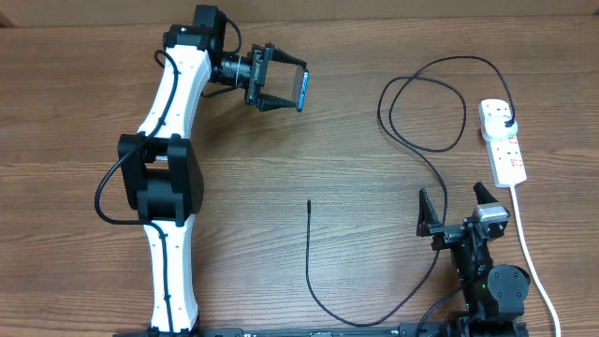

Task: Plug charger to phone and switch on socket
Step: 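Hold the phone raised with the left gripper, bottom edge facing right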

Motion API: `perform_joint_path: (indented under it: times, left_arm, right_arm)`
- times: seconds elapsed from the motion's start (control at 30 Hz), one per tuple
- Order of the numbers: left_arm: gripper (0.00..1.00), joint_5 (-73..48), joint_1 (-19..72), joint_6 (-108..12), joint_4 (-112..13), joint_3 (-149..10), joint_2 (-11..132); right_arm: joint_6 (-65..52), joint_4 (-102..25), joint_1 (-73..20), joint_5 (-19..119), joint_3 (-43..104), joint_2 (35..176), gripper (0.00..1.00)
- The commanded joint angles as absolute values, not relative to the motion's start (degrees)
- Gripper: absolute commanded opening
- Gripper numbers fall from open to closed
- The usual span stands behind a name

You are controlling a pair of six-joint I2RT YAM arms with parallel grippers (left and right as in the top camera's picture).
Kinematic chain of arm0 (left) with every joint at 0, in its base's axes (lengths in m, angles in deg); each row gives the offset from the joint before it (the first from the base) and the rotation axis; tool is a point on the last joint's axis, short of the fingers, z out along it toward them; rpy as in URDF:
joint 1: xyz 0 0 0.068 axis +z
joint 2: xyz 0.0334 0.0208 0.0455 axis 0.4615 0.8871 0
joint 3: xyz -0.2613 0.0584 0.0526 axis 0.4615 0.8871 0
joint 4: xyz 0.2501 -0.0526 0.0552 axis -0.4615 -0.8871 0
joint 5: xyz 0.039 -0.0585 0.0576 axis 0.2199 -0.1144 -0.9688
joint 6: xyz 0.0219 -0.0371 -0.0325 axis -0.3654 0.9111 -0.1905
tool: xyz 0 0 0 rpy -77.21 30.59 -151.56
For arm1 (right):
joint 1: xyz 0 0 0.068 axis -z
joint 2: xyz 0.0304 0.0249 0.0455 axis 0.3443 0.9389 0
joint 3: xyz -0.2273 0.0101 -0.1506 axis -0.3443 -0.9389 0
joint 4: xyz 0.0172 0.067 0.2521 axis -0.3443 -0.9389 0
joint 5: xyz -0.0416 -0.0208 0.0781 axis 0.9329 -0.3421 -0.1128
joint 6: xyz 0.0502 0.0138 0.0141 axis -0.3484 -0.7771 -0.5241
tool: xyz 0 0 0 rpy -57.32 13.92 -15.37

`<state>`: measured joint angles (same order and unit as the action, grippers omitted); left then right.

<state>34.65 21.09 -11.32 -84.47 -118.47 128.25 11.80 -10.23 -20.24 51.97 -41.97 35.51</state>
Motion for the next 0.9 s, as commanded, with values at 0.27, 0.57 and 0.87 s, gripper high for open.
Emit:
perform_joint_path:
  times: [0.27, 0.57, 0.87]
  left_arm:
    - [0.04, 37.6, 20.7, -14.3, -84.5, -120.4, 127.9]
    - [0.04, 37.6, 20.7, -15.4, -84.4, -120.4, 127.9]
    - [0.04, 33.9, 20.7, -21.4, -84.5, -120.4, 127.9]
  right_arm:
    - [11.8, -10.0, -20.5, 51.7, -42.6, 35.0, 1.0]
    - [11.8, -10.0, -20.5, 51.7, -42.6, 35.0, 1.0]
    - [11.8, -10.0, -20.5, 51.7, -42.6, 35.0, 1.0]
